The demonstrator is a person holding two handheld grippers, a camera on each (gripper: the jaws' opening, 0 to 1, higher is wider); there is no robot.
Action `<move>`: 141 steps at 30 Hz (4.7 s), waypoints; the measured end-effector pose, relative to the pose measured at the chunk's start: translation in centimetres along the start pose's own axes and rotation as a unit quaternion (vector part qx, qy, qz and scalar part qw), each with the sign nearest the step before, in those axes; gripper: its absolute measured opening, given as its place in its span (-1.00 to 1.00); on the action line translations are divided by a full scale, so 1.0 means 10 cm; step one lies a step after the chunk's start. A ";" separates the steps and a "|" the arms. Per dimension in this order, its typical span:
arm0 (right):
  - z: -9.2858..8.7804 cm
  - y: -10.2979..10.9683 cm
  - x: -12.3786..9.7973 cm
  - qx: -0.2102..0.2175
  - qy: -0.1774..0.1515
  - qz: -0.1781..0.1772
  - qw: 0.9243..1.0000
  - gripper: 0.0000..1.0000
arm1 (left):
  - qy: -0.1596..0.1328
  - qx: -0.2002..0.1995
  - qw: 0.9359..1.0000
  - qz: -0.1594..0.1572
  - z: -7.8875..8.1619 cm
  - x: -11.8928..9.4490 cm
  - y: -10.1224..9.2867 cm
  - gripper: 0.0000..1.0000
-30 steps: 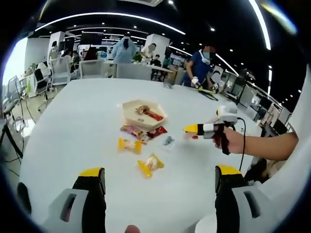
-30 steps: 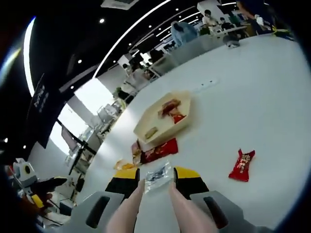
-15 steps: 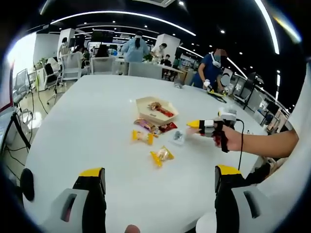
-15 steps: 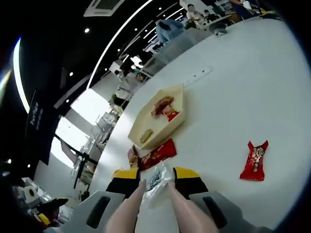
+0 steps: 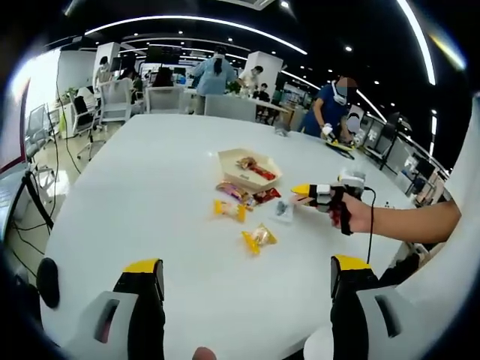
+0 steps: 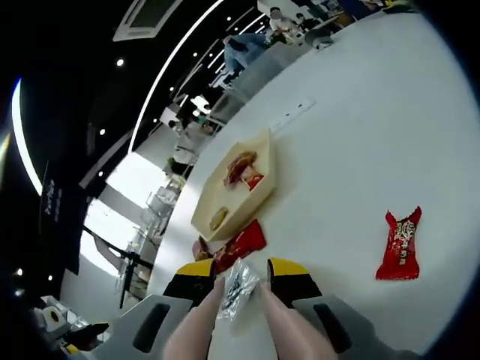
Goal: Place the target food into the container with the food tongs after gripping and lifting it, then release it inside without dropping or visibly crushing the food.
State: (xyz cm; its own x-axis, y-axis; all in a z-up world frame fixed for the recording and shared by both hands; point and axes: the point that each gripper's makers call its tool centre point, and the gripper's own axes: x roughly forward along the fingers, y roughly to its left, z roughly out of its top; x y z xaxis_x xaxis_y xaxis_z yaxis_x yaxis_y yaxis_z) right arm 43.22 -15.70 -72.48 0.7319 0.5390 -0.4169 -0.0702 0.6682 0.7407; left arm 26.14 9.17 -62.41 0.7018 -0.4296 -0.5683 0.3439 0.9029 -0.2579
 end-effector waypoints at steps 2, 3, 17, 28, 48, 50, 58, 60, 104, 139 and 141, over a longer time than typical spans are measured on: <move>0.00 -0.01 0.01 0.003 0.000 -0.001 1.000 -0.49 | 0.000 0.000 1.000 0.004 0.01 -0.02 0.02 0.83; 0.00 -0.01 0.02 0.007 -0.001 -0.001 1.000 -0.49 | 0.001 0.000 1.000 0.005 0.01 -0.02 0.03 0.83; 0.05 0.03 0.06 -0.050 0.000 -0.029 0.998 -0.76 | 0.005 0.004 1.000 0.014 0.03 -0.05 0.10 0.83; 0.10 0.26 0.09 -0.114 0.015 -0.011 0.993 -0.77 | 0.003 0.004 1.000 0.019 0.03 -0.09 0.15 0.83; -0.72 1.33 -0.13 -0.417 0.100 0.082 0.900 -0.64 | -0.023 -0.009 0.999 0.021 0.08 -0.10 0.16 0.82; -0.88 1.35 -0.16 -0.415 0.118 0.097 0.897 -0.62 | -0.025 -0.012 0.999 0.022 0.06 -0.11 0.17 0.83; -0.79 1.22 -0.20 -0.376 0.109 0.099 0.915 -0.56 | -0.031 -0.016 0.999 0.024 0.08 -0.11 0.17 0.83; -0.72 1.18 -0.18 -0.384 0.104 0.093 0.913 -0.55 | -0.032 -0.015 0.999 0.026 0.09 -0.11 0.18 0.83; -0.87 0.94 0.61 -0.530 0.115 0.179 0.821 -0.47 | 0.025 -0.045 0.997 0.055 -0.12 -0.07 0.41 0.79; -0.35 0.68 -0.10 -0.481 0.066 0.061 0.872 -0.63 | -0.004 -0.001 1.000 -0.003 0.17 0.15 0.06 0.79; -0.27 0.67 -0.21 -0.480 0.053 0.056 0.874 -0.63 | -0.009 0.007 1.000 -0.015 0.22 0.21 -0.01 0.80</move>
State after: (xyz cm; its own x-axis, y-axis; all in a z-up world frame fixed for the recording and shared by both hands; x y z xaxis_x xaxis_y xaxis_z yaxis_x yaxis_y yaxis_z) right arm 39.34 -10.97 -68.06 0.6214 0.6383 -0.4543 -0.7104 0.7036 0.0169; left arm 28.99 8.17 -61.86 0.7022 -0.4572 -0.5459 0.3732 0.8892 -0.2646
